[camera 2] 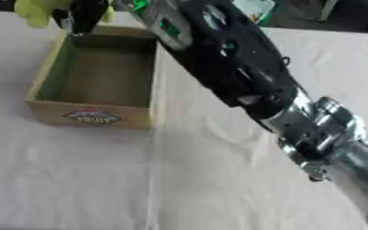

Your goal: Pick up objects on the table and place them in the box.

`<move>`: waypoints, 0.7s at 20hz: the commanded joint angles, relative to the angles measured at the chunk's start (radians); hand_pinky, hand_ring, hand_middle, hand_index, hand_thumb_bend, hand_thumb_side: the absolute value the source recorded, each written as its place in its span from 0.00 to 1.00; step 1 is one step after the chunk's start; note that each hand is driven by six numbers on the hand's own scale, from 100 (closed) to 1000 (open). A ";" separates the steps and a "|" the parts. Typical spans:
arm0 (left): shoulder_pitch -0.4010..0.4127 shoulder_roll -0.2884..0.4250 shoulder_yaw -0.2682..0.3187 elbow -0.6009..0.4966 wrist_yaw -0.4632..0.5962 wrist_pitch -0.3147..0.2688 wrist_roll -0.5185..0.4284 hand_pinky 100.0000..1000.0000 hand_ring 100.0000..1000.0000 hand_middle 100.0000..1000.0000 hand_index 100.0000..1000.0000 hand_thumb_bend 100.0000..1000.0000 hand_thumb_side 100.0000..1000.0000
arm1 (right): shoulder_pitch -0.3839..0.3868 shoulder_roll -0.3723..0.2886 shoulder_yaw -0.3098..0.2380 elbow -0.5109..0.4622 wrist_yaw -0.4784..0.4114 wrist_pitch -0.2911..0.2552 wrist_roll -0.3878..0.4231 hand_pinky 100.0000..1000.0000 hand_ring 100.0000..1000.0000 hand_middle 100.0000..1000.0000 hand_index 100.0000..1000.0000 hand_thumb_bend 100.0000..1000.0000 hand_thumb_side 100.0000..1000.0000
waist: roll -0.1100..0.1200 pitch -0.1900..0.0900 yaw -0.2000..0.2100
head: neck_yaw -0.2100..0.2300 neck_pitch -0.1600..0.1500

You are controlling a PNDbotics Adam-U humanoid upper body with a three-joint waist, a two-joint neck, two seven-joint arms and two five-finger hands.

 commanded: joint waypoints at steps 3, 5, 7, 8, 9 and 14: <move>-0.008 0.004 -0.002 -0.022 0.007 0.000 -0.006 0.43 0.47 0.49 0.64 0.00 0.55 | -0.009 0.008 0.004 0.067 0.037 -0.046 0.004 0.73 0.54 0.29 0.44 0.00 0.20 | 0.009 -0.011 0.003 | 0.000 -0.012; -0.009 0.003 -0.001 -0.022 0.007 0.000 -0.006 0.43 0.47 0.49 0.64 0.00 0.55 | -0.004 0.009 0.004 0.087 0.046 -0.057 0.013 0.73 0.55 0.29 0.44 0.00 0.20 | 0.008 -0.010 0.002 | 0.001 -0.013; -0.010 0.003 -0.001 -0.022 0.006 0.000 -0.006 0.43 0.47 0.49 0.64 0.00 0.55 | 0.001 0.011 0.001 0.108 0.054 -0.066 0.020 0.73 0.55 0.30 0.45 0.00 0.22 | 0.008 -0.009 0.002 | 0.001 -0.013; -0.010 0.002 -0.001 -0.022 0.006 0.001 -0.006 0.43 0.47 0.49 0.64 0.00 0.55 | 0.003 0.013 -0.001 0.119 0.058 -0.071 0.025 0.74 0.56 0.31 0.45 0.00 0.23 | 0.008 -0.008 0.002 | 0.001 -0.013; -0.010 0.002 -0.001 -0.022 0.005 0.001 -0.006 0.43 0.47 0.49 0.64 0.00 0.55 | 0.004 0.014 -0.003 0.129 0.062 -0.077 0.029 0.74 0.56 0.31 0.45 0.00 0.23 | 0.008 -0.008 0.001 | 0.001 -0.013; -0.011 -0.001 0.000 -0.022 0.003 0.002 -0.007 0.43 0.47 0.49 0.64 0.00 0.55 | 0.014 0.028 -0.019 0.197 0.081 -0.121 0.010 0.78 0.67 0.52 0.59 0.00 0.32 | 0.008 -0.005 0.002 | 0.002 -0.012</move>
